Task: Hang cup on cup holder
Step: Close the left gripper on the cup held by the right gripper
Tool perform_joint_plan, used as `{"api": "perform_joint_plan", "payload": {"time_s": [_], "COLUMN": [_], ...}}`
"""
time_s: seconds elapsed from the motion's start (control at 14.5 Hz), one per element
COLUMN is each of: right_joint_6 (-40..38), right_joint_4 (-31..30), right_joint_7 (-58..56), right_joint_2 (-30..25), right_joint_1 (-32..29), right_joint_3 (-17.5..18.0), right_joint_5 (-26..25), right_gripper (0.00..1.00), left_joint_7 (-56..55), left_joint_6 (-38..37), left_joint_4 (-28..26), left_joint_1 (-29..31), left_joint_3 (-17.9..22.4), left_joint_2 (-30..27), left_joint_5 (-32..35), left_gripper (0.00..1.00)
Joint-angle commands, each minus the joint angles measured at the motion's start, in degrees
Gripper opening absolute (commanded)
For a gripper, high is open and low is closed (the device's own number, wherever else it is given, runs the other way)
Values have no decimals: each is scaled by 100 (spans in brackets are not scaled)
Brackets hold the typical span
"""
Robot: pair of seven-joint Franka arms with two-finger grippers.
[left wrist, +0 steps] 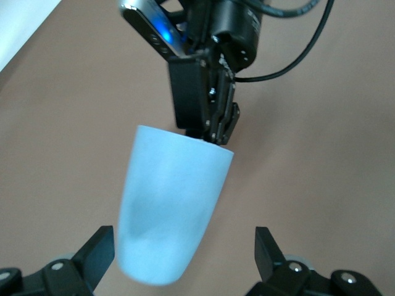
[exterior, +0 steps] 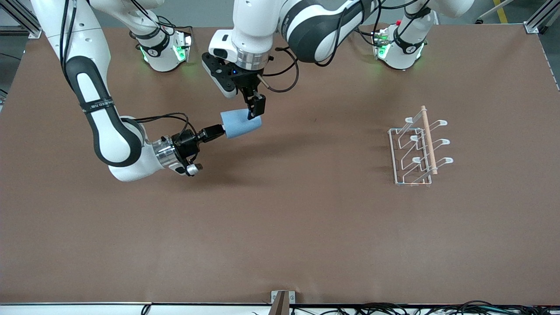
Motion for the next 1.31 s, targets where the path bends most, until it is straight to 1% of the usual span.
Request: {"api": "perform_joint_plan", "payload": {"time_s": [0.0, 0.21, 0.41, 0.48, 0.55, 0.62, 0.76, 0.83, 0.9, 0.97, 1.1, 1.24], "right_joint_6": [-84, -224, -259, -277, -286, -321, -347, -347, -408, -426, -453, -435], "right_joint_4": [41, 41, 41, 41, 41, 41, 41, 41, 49, 119, 120, 120], "right_joint_7": [-49, -49, -49, -49, -49, -49, -40, -14, 13, -13, -5, -13], "right_joint_2": [22, 22, 13, 13, 13, 4, -5, -5, -5, -48, -127, -136], "right_joint_1": [54, 46, 46, 46, 37, 37, 28, 28, 20, 28, -42, -68], "right_joint_3": [-13, -13, -13, -13, -13, -13, -13, -13, -13, -39, -48, -83], "right_joint_5": [173, 182, 182, 182, 182, 182, 182, 182, 173, 104, 68, -63], "right_gripper": [3, 3, 3, 3, 3, 3, 4, 5, 22, 99, 100, 100], "left_joint_7": [517, 983, 1309, 1336, 1423, 1598, 1705, 1696, 1696, 1696, 1714, 1740], "left_joint_6": [187, 371, 398, 398, 398, 398, 398, 381, 328, 258, -354, -926], "left_joint_4": [177, 177, 168, 159, 159, 150, 124, 115, 115, 115, 124, 124], "left_joint_1": [-6, 3, 12, 12, 12, 3, 20, 12, 3, 11, 64, 82], "left_joint_3": [56, 65, 65, 73, 91, 108, 117, 117, 117, 117, 152, 223], "left_joint_2": [277, 418, 515, 550, 567, 576, 585, 585, 585, 568, 471, 305], "left_joint_5": [93, 102, 119, 119, 137, 206, 303, 339, 382, 444, 628, 1040], "left_gripper": [100, 100, 99, 97, 93, 83, 57, 41, 30, 28, 28, 28]}}
